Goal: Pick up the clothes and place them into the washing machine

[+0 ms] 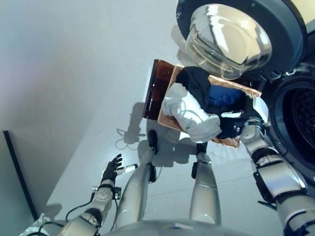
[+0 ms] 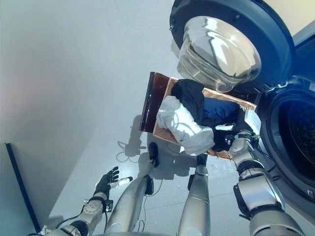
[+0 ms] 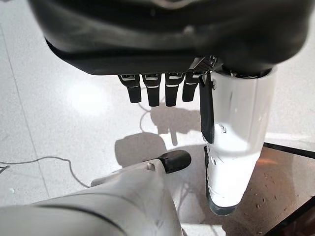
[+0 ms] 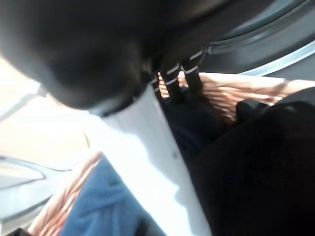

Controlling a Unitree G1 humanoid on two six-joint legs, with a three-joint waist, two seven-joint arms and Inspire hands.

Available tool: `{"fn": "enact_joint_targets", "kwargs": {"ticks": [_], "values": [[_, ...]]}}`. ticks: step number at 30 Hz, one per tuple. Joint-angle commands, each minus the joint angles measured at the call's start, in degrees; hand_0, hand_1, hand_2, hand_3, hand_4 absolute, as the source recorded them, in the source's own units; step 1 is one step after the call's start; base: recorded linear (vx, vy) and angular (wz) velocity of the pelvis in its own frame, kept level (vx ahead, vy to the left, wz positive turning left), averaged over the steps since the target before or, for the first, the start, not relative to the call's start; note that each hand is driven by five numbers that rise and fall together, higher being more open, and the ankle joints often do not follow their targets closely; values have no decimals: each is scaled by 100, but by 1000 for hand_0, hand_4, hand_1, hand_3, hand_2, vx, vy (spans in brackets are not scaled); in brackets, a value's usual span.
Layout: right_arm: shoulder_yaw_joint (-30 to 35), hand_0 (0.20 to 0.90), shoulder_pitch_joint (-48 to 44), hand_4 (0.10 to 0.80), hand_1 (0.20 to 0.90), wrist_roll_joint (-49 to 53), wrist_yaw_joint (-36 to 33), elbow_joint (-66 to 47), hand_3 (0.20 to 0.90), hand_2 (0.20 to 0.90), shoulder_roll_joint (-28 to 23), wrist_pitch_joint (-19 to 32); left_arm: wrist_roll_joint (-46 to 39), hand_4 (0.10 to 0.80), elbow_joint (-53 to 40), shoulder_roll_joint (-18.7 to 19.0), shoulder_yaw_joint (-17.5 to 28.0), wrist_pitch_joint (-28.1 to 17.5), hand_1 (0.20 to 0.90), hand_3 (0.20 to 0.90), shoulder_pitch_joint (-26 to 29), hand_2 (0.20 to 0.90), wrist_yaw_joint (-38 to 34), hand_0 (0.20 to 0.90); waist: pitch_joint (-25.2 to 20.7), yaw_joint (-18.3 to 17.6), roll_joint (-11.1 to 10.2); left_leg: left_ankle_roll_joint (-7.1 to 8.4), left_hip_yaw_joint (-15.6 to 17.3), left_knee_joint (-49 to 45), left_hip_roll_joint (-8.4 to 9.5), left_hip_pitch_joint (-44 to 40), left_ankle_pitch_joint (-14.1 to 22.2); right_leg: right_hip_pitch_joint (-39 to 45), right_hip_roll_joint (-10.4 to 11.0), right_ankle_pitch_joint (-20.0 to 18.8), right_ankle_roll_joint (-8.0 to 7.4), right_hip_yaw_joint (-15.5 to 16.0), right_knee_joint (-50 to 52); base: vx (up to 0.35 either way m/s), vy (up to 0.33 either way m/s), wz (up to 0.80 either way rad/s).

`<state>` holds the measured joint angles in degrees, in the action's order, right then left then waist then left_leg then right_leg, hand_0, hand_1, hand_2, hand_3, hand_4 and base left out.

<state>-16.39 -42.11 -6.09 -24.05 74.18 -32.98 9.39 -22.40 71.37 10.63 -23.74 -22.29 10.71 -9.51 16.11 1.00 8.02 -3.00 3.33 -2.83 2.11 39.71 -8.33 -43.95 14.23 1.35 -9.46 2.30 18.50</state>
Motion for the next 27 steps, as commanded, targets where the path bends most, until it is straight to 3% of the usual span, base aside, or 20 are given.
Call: {"fn": "enact_joint_targets", "kwargs": {"ticks": [1, 12, 13, 15, 27], "values": [[-376, 900, -547, 800, 900, 181, -193, -74, 900, 900, -499, 225, -116, 800, -40, 132, 27, -108, 900, 900, -173, 900, -199, 900, -146, 154, -138, 404, -132, -664, 99, 401, 463, 189, 71, -1582, 237, -99, -1731, 0, 0, 0], [-579, 900, -607, 800, 900, 265, 16, -287, 900, 900, -68, 303, -170, 800, -54, 148, 31, -84, 900, 900, -177, 900, -131, 900, -202, 239, -237, 391, -212, -731, 108, 545, 464, 144, 77, -1588, 220, -16, -1747, 4, 11, 4], [-559, 488, -594, 506, 488, 299, 11, -310, 488, 488, -16, 314, -174, 800, -39, 142, 38, -81, 900, 900, -170, 900, -128, 900, -211, 234, -250, 393, -218, -735, 114, 553, 465, 144, 80, -1590, 219, -17, -1750, 7, 13, 5], [-574, 200, -574, 300, 200, 293, 20, -312, 200, 200, 17, 324, -158, 800, -30, 140, 27, -81, 900, 900, -159, 900, -131, 900, -224, 231, -266, 395, -227, -740, 123, 569, 463, 149, 79, -1580, 224, -14, -1757, 3, 13, 4], [-495, 200, -476, 300, 200, 244, -21, -304, 200, 200, 15, 337, -96, 800, -32, 180, 71, -88, 900, 900, -223, 900, -136, 900, -281, 258, -298, 403, -264, -724, 112, 593, 441, 139, 42, -1532, 250, -12, -1744, 0, 1, 0]]}}
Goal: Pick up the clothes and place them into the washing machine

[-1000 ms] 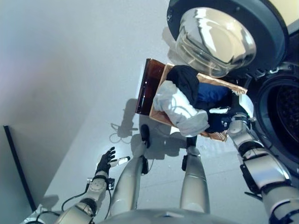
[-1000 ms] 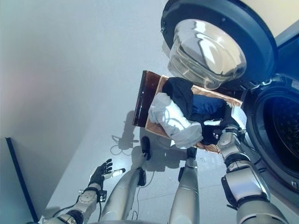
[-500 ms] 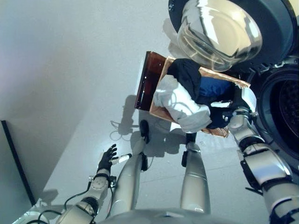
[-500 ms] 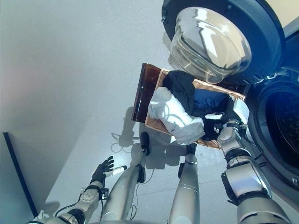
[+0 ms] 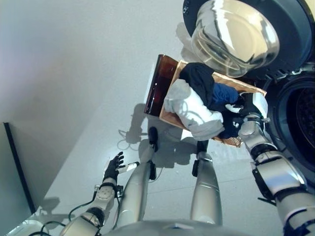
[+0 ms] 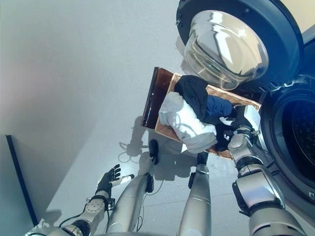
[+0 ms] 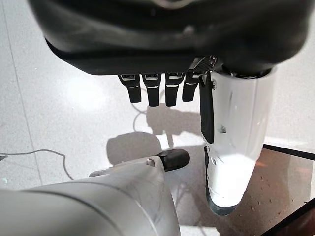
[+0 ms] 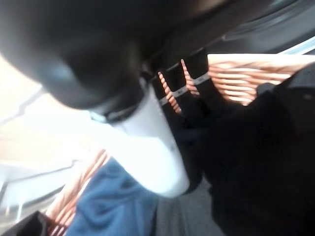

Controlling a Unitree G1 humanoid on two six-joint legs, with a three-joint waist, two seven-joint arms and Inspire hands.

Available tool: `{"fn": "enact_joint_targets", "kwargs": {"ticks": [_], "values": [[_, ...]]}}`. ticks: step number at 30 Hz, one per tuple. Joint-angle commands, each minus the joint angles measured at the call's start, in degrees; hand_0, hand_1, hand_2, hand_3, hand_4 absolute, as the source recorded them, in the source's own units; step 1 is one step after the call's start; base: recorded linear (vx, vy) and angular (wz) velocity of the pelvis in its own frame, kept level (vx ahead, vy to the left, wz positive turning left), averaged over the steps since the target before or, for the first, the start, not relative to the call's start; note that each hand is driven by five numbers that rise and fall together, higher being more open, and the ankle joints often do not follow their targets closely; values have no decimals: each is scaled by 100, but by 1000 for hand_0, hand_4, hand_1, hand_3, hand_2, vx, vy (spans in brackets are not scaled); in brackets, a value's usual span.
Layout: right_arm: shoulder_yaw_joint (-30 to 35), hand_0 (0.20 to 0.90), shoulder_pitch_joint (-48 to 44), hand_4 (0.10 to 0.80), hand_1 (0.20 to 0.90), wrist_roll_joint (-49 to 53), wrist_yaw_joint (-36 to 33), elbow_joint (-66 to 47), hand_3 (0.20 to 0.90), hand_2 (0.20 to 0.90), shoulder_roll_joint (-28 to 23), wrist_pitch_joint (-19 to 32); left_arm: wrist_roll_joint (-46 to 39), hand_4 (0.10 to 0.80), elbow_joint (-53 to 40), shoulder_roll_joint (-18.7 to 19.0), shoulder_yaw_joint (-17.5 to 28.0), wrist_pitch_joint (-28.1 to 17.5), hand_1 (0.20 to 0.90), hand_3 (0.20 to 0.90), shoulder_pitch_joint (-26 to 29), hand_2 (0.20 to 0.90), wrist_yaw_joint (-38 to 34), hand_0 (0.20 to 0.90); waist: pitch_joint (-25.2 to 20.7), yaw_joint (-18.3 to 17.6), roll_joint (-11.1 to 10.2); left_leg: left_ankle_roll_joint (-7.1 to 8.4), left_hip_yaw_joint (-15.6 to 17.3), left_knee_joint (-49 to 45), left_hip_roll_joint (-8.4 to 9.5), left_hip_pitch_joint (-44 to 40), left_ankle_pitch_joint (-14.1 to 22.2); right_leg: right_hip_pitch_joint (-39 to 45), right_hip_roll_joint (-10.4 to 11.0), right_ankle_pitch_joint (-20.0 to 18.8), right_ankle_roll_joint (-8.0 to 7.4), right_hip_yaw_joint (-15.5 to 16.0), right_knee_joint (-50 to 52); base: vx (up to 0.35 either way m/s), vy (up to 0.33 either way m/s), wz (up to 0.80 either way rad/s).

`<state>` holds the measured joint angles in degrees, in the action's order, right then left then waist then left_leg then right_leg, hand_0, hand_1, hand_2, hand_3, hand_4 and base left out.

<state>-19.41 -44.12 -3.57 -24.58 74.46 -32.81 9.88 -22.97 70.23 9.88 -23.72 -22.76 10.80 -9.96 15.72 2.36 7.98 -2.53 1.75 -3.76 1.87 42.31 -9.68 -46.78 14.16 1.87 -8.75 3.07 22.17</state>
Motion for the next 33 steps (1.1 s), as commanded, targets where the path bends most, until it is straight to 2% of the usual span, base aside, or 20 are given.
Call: {"fn": "enact_joint_targets", "kwargs": {"ticks": [1, 13, 25, 33], "values": [[-179, 200, -252, 300, 200, -19, 19, -347, 200, 200, -28, 291, -37, 800, 86, 266, 80, -47, 900, 900, -268, 900, -84, 900, -247, 116, -301, 357, -106, -631, 129, 336, 570, 411, 44, -1579, 180, -99, -2109, 0, 0, 0], [196, 200, 108, 300, 200, 126, -30, -373, 200, 200, -229, 264, 46, 800, 186, 288, 256, -21, 900, 900, -292, 900, -122, 900, -345, 4, -407, 372, -65, -669, 80, 118, 641, 597, -1, -1481, 194, -108, -2052, 8, -16, -4], [1276, 200, 1384, 300, 200, 1064, 237, -1228, 200, 200, -156, 609, 38, 800, 316, 306, 543, 23, 900, 900, -394, 900, -13, 900, -523, -212, -625, 401, -113, -664, -6, -784, 825, 1504, -59, -1191, 197, -25, -1969, 32, -37, -5], [1624, 200, 2177, 300, 200, 1130, 355, -1943, 200, 200, 31, 738, 57, 800, 356, 334, 709, 5, 900, 900, -431, 900, 29, 900, -600, -320, -708, 409, -119, -580, -63, -1203, 846, 1925, -104, -1086, 202, 8, -2017, 21, -22, -4]]}}
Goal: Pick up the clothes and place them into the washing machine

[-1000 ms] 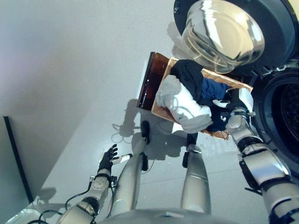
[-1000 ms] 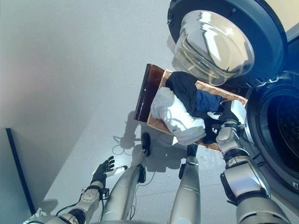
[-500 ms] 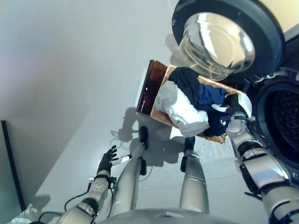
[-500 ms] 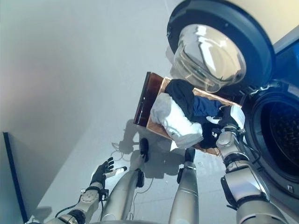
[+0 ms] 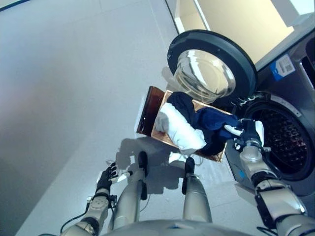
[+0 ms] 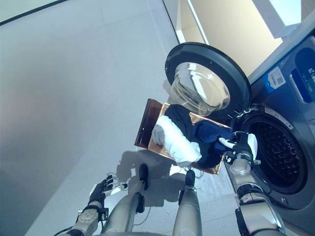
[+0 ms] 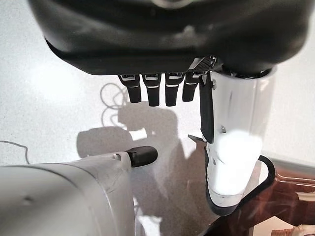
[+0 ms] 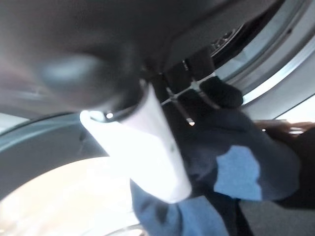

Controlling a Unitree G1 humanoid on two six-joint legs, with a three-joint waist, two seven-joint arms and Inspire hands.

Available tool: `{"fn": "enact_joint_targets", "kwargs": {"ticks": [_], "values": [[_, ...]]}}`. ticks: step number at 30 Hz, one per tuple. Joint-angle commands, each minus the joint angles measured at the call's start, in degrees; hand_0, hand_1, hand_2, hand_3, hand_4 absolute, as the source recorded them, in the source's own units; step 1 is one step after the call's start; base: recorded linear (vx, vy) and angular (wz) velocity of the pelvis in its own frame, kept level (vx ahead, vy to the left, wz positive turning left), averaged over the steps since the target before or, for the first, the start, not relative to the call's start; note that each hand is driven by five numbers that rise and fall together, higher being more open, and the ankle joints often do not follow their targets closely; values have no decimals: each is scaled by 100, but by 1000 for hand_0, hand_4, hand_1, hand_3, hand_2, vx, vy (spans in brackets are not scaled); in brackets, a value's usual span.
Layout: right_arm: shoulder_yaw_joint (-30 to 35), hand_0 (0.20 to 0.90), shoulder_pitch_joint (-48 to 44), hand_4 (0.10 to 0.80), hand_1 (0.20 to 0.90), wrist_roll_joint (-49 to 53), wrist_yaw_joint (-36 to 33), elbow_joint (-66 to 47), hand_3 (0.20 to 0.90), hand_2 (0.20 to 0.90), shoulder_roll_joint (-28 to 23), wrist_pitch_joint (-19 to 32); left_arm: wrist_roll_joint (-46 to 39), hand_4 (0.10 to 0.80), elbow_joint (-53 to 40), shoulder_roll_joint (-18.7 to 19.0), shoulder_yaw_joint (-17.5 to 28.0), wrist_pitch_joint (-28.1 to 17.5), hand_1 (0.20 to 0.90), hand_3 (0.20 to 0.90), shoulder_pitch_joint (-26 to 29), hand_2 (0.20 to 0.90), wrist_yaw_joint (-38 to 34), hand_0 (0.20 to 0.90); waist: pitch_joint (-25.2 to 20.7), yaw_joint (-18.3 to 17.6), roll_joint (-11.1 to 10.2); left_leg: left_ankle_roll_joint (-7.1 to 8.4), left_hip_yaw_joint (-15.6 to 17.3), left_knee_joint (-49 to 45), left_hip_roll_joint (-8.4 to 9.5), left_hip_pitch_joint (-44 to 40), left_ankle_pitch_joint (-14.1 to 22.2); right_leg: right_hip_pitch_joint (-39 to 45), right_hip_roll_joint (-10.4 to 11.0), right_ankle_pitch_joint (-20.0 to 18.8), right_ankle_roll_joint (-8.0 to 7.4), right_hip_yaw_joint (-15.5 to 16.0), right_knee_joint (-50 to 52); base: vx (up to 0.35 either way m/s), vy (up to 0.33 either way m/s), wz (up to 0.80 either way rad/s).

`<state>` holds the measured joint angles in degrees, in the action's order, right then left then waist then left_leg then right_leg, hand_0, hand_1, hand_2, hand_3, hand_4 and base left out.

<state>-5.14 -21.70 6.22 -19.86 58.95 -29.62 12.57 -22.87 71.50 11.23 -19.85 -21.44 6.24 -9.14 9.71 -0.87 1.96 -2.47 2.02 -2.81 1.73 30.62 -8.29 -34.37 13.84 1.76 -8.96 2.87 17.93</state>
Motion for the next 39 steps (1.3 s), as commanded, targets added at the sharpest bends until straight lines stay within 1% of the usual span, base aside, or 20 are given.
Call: {"fn": "enact_joint_targets", "kwargs": {"ticks": [1, 2, 3, 4, 9, 11, 12, 16, 21, 26, 29, 33, 36, 39], "values": [[256, 200, 43, 300, 200, 181, -107, -501, 200, 200, -255, 495, 42, 800, 246, 204, 342, -127, 900, 900, 20, 900, -46, 900, -10, -8, -117, 404, -159, -656, -55, -95, 712, 751, -70, -1069, 218, 29, -1609, 32, -28, -3], [331, 200, 194, 300, 200, 212, -103, -742, 200, 200, -208, 519, 44, 800, 244, 218, 364, -133, 900, 900, 3, 900, -46, 900, -25, -20, -129, 406, -152, -638, -59, -145, 712, 805, -76, -1057, 215, 32, -1620, 53, -39, -1], [557, 200, 509, 300, 200, 391, -70, -1083, 200, 200, -87, 613, 59, 800, 274, 235, 422, -138, 900, 900, -25, 900, -58, 900, -65, -59, -156, 404, -166, -600, -72, -271, 718, 927, -88, -1027, 208, 52, -1634, 40, -30, -1], [560, 200, 514, 300, 200, 390, -71, -1088, 200, 200, -86, 611, 59, 800, 274, 236, 419, -138, 900, 900, -27, 900, -58, 900, -62, -58, -157, 404, -166, -597, -72, -279, 718, 934, -88, -1027, 208, 53, -1636, 45, -25, -2], [955, 200, 1195, 300, 200, 627, 46, -1901, 200, 200, 188, 786, 75, 800, 358, 271, 589, -160, 900, 900, -91, 900, -61, 900, -156, -115, -213, 406, -174, -507, -108, -609, 747, 1261, -102, -945, 195, 94, -1682, 35, -13, 1], [1020, 200, 1322, 300, 200, 645, 85, -2102, 200, 200, 216, 814, 81, 800, 367, 278, 622, -167, 900, 900, -115, 900, -54, 900, -184, -129, -226, 412, -181, -492, -116, -671, 750, 1326, -105, -922, 193, 103, -1692, 23, -8, -1], [1121, 200, 1542, 300, 200, 607, 111, -2350, 200, 200, 234, 845, 98, 800, 403, 295, 691, -168, 900, 900, -157, 900, -52, 900, -237, -139, -256, 415, -188, -442, -133, -806, 757, 1474, -110, -899, 180, 124, -1734, 41, -20, -1], [1276, 200, 1840, 300, 200, 674, 236, -2909, 200, 200, 328, 918, 146, 800, 503, 345, 814, -163, 900, 900, -219, 900, -42, 900, -351, -168, -313, 427, -174, -337, -177, -1044, 763, 1683, -129, -865, 164, 167, -1804, 42, -19, -2], [1565, 200, 2141, 300, 200, 1005, 433, -3444, 200, 200, 462, 1021, 151, 800, 574, 362, 913, -150, 900, 900, -295, 900, -19, 900, -502, -206, -364, 427, -154, -224, -213, -1293, 784, 1896, -135, -808, 152, 185, -1854, 46, -7, -2], [1713, 200, 2379, 300, 200, 1138, 505, -3840, 200, 200, 635, 1091, 148, 800, 601, 360, 978, -147, 900, 900, -371, 900, 14, 900, -598, -221, -378, 420, -122, -194, -214, -1476, 837, 2034, -144, -765, 139, 164, -1860, 51, -1, -6], [1818, 200, 2640, 300, 200, 1156, 572, -4286, 200, 200, 779, 1142, 164, 800, 629, 363, 1046, -154, 900, 900, -423, 900, 11, 900, -686, -246, -372, 414, -103, -147, -220, -1678, 890, 2194, -143, -706, 128, 152, -1848, 68, -1, -7], [1856, 200, 2818, 300, 200, 1235, 628, -4426, 200, 200, 921, 1171, 167, 800, 612, 366, 1062, -170, 900, 900, -457, 900, 6, 900, -724, -263, -358, 408, -70, -133, -215, -1807, 932, 2285, -148, -659, 126, 144, -1817, 41, -2, -8], [1881, 200, 2841, 300, 200, 1421, 669, -4308, 200, 200, 1045, 1205, 158, 800, 645, 351, 1053, -171, 900, 900, -472, 900, 8, 900, -735, -273, -344, 405, -48, -122, -215, -1840, 941, 2311, -145, -657, 129, 133, -1828, 21, -2, -7], [1740, 200, 2849, 300, 200, 1774, 779, -3913, 200, 200, 1265, 1175, 135, 800, 709, 311, 1065, -147, 900, 900, -473, 900, 11, 900, -766, -293, -310, 395, 18, -97, -213, -1848, 953, 2276, -143, -691, 131, 73, -1855, 9, -7, -11]]}}
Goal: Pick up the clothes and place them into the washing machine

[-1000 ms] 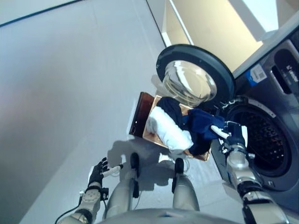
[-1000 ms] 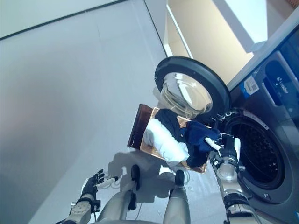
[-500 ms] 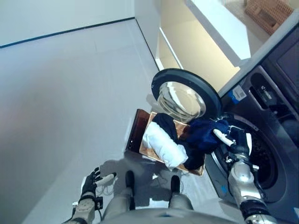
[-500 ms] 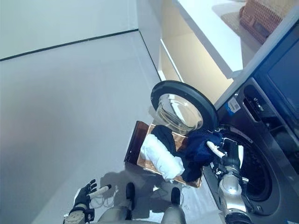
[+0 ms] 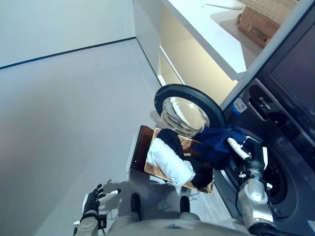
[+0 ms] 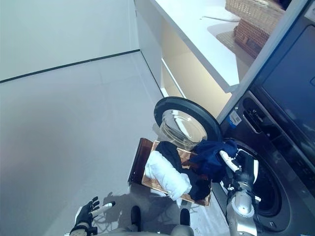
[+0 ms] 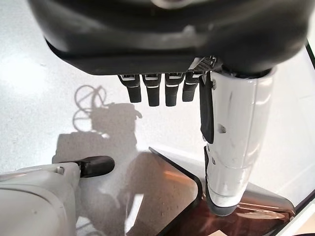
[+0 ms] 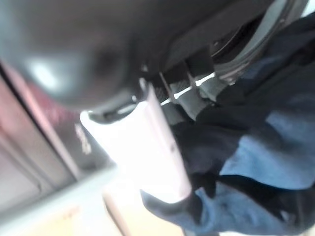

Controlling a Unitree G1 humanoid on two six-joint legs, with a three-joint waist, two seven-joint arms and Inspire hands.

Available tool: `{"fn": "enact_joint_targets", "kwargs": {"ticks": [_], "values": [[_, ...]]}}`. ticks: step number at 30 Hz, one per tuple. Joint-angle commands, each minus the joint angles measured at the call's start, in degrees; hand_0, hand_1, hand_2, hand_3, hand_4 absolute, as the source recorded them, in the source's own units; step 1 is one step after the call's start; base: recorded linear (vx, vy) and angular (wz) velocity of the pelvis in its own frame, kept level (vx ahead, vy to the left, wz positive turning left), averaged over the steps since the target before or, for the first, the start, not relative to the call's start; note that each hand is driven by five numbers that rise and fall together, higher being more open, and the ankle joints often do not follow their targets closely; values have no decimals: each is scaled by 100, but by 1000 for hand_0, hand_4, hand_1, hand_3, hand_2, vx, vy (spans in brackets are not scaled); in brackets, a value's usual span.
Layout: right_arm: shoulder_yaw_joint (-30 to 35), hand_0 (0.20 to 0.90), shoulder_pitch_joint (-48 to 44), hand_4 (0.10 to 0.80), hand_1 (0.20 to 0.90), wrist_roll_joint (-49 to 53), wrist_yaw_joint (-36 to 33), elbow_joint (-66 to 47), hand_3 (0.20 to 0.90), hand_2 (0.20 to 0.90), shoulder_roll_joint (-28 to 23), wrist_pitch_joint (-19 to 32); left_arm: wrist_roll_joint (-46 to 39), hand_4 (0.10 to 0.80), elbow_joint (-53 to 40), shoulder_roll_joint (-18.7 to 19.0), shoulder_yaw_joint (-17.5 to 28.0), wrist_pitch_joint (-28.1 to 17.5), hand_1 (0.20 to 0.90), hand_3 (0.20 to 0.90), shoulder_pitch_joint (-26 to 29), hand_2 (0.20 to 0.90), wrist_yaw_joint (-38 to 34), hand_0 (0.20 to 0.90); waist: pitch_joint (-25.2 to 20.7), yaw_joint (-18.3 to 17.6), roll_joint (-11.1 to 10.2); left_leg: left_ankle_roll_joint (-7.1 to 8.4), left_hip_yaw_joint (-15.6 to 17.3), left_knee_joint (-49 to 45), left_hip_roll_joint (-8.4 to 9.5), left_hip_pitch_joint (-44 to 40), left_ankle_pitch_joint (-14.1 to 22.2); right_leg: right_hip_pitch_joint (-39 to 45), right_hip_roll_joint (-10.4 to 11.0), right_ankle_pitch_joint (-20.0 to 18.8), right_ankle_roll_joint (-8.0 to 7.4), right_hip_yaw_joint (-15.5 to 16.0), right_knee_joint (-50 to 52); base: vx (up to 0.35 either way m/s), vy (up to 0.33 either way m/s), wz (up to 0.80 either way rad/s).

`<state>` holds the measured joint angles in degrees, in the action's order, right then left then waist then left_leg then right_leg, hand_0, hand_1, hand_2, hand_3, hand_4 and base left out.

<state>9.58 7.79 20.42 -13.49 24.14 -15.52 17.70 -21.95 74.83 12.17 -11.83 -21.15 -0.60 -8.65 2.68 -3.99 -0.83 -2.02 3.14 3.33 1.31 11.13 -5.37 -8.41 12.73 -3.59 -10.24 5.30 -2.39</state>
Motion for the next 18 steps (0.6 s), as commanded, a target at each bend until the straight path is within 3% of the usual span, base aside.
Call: {"fn": "enact_joint_targets", "kwargs": {"ticks": [1, 5, 12, 18], "values": [[237, 200, -117, 300, 200, 477, 152, -233, 200, 200, -95, 652, 45, 800, 365, 202, 250, -166, 900, 900, 199, 900, -29, 900, -63, 23, -16, 347, -80, -712, -167, 112, 662, -341, -34, -168, 259, -179, 178, -10, -6, -8], [140, 200, -228, 300, 200, 1015, 225, 226, 200, 200, 140, 637, 44, 800, 404, 172, 235, -144, 900, 900, 209, 900, -49, 900, -41, 24, 44, 347, -59, -688, -159, 150, 643, -410, -34, -187, 266, -206, 174, -18, -3, -6], [445, 200, -1188, 300, 200, 3166, 299, 1550, 200, 200, 585, 841, -43, 800, 325, -35, 35, -44, 900, 900, 185, 900, -61, 900, 80, 78, 358, 326, 45, -687, -100, 303, 643, -651, -12, -235, 293, -354, 190, -24, 11, -9], [871, 200, -2273, 300, 200, 4223, 201, 2342, 200, 200, 380, 961, -132, 800, 244, -172, -248, 32, 900, 900, 225, 900, -39, 900, 124, 147, 623, 319, 108, -621, -24, 453, 594, -898, 33, -291, 301, -458, 188, -11, 6, -9]]}}
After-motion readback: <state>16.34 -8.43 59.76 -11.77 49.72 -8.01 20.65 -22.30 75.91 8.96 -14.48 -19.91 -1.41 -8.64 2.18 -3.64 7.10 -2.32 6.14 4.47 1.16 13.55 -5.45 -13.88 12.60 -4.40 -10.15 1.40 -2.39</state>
